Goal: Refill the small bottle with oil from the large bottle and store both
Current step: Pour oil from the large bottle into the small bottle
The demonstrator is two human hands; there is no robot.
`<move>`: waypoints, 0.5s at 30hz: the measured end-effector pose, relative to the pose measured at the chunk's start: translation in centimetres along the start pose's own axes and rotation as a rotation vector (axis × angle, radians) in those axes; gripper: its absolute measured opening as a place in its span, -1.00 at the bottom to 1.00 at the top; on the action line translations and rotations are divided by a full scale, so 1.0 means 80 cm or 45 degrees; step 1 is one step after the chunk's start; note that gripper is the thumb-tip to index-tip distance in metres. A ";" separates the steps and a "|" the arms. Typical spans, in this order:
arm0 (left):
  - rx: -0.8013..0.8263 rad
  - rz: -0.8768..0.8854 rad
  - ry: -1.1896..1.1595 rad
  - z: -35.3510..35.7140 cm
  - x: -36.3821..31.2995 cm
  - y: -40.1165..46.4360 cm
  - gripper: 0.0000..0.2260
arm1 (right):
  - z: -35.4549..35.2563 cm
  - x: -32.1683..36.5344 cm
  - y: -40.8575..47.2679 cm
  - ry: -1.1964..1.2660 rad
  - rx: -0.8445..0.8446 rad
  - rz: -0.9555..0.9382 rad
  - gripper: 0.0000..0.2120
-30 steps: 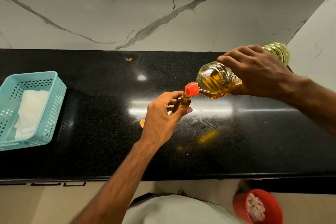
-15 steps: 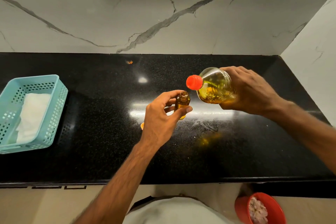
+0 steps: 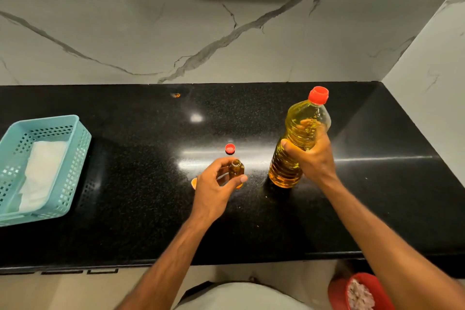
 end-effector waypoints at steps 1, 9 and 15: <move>-0.004 -0.021 0.007 0.001 0.009 -0.002 -0.65 | 0.004 -0.003 0.001 0.029 -0.017 0.014 -0.42; 0.014 -0.127 0.046 0.008 0.060 -0.012 -0.63 | 0.018 -0.019 0.007 0.045 -0.105 0.052 -0.39; 0.009 -0.138 0.056 0.007 0.072 -0.015 -0.63 | 0.015 -0.026 0.010 0.016 -0.113 0.044 -0.37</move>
Point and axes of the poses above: each hand's wrist, its own y-axis towards the middle knuckle, its own z-axis out of the palm, x = y × z, the point moved 2 cm from there along y, towards the middle knuckle, and after that the axes turned 8 degrees about z, right-handed, at the moved point
